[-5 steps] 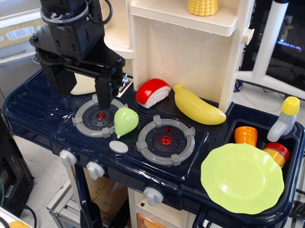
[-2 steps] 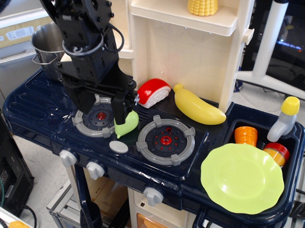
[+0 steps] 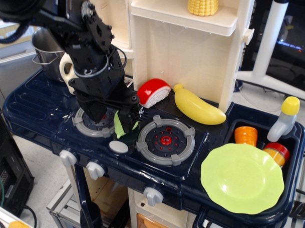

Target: Put pear on plate

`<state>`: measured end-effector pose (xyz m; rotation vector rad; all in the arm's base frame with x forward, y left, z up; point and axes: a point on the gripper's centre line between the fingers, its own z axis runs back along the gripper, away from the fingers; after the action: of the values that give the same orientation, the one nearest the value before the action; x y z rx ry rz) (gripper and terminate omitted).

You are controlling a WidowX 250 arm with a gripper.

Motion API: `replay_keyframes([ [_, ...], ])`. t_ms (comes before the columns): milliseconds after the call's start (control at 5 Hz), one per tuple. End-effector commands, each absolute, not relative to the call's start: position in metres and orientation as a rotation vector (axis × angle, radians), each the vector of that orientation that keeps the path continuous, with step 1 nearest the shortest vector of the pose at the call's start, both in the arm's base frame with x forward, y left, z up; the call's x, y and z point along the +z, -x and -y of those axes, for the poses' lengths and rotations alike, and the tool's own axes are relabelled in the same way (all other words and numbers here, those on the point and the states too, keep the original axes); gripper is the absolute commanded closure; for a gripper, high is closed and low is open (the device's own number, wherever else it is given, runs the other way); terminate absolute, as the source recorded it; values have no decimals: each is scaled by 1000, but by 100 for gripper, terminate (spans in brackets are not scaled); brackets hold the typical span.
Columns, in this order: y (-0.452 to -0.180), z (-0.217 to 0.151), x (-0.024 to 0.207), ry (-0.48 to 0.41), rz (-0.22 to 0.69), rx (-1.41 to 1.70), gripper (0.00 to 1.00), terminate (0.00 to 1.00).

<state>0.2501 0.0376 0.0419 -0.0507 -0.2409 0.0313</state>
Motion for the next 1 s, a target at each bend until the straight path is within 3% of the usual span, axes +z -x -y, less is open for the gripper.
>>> replay_keyframes([
  [0,-267,-41,26,58,314,-3,0,0],
  [200,-265,-31,31,47,311,50,100,0],
  [600,-274,54,75,57,270,75,100,0],
  [800,-282,102,79,69,244,124,100,0],
])
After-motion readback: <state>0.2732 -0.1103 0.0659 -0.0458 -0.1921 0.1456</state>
